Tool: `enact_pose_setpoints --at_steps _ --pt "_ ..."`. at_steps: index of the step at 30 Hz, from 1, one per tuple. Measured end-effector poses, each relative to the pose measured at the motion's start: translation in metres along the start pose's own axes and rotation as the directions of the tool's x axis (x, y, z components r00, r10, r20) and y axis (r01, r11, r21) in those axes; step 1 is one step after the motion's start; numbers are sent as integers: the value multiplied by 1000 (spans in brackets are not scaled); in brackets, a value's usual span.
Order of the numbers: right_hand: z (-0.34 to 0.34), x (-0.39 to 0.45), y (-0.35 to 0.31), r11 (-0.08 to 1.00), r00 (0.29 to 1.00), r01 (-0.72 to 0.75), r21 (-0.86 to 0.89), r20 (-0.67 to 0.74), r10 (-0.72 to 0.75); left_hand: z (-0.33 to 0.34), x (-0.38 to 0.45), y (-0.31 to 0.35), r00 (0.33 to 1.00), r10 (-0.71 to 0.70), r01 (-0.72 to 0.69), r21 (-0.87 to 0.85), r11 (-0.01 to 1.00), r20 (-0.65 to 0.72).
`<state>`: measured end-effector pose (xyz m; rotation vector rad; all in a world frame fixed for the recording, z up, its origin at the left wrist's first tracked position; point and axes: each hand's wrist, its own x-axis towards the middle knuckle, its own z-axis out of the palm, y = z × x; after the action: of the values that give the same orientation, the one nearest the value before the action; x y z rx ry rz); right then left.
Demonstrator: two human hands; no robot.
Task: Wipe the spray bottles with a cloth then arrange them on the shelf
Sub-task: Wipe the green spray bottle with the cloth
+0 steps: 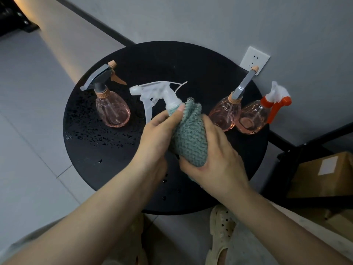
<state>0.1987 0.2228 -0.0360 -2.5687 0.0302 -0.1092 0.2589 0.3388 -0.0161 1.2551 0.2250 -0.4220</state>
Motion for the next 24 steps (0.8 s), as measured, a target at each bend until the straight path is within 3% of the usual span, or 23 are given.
enact_pose_setpoints --at_steps 5,8,11,13,16,18,24 --pt "1 -3 -1 972 986 140 -188 -67 -155 -9 8 7 997 29 -29 6 1000 -64" --pt "1 -1 3 869 933 335 -363 -4 -361 -17 16 17 1000 17 -17 -9 1000 -21" --pt "1 -1 5 733 825 538 -417 82 -559 -23 20 28 999 49 -48 108 993 0" --pt "2 -2 7 618 706 683 -389 137 -695 -24 20 31 998 57 -58 160 985 12" --pt "1 -2 12 539 601 788 -298 177 -779 -24 21 29 1000 22 -26 215 976 20" --pt "-2 0 13 567 618 781 -262 192 -763 -27 24 24 1000 13 -17 259 966 18" --pt "-8 5 12 812 829 560 -164 108 -549 -27 25 18 996 -20 -4 252 968 90"
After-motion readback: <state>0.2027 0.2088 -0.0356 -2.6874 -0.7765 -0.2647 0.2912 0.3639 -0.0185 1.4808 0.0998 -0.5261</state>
